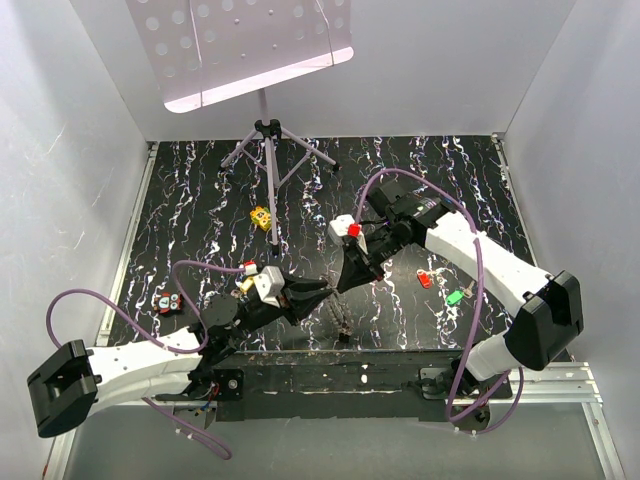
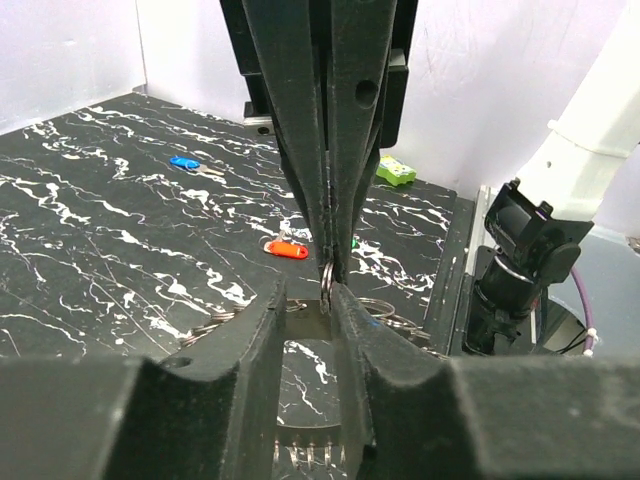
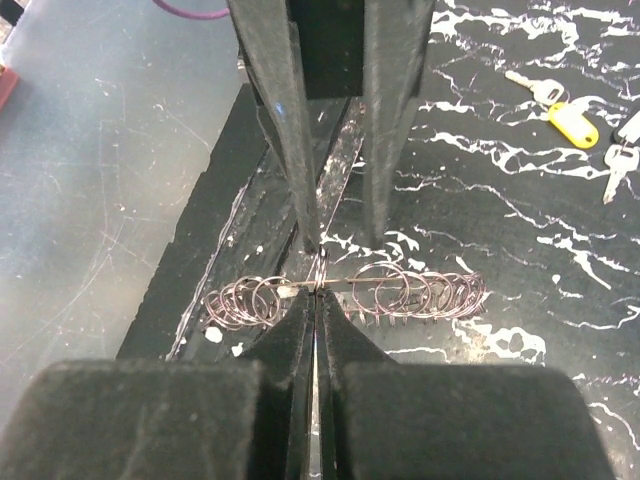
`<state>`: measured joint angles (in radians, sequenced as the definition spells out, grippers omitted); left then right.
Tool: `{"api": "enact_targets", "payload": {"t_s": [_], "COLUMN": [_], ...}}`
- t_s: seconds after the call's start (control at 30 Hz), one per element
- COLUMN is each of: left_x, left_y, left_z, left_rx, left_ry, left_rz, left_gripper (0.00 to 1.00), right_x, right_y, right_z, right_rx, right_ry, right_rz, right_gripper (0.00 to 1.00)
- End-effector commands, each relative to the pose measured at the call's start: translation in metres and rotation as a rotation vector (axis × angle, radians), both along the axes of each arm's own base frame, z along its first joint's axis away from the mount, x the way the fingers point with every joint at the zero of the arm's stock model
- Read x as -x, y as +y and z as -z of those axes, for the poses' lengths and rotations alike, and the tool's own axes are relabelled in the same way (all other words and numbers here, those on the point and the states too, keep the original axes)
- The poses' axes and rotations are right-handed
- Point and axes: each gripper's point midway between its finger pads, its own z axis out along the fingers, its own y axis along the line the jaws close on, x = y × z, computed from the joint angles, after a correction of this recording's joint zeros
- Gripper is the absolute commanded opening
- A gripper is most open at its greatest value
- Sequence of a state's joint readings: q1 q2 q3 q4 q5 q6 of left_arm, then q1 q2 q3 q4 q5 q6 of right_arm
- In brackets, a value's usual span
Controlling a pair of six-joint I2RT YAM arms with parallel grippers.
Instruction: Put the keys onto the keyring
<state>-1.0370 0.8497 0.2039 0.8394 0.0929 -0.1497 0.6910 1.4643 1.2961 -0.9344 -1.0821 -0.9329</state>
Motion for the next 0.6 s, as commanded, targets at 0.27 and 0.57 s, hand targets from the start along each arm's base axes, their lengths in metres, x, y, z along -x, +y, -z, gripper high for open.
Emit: {"api": "enact_targets", "payload": {"t_s": [0.27, 0.57], "left_x": [-0.011, -0.016], "left_y": [0.024, 0.022], "left_z": [-0.001, 0.004], "left_rx": [-0.002, -0.177], "left_ry": [0.005, -0.039], "left_rz": [-0.118, -0.129], "left_gripper": [0.98, 0.98], "right_x": [-0.004, -0.018], "right_y": [-0.032, -0.062], "right_z": [-0.006, 0.007], "right_rx": [0.295, 0.595], "right_ry": [-0.011, -0.058], "right_rz": [-0.02, 0.01], "right_gripper": [0.01, 0.01]}}
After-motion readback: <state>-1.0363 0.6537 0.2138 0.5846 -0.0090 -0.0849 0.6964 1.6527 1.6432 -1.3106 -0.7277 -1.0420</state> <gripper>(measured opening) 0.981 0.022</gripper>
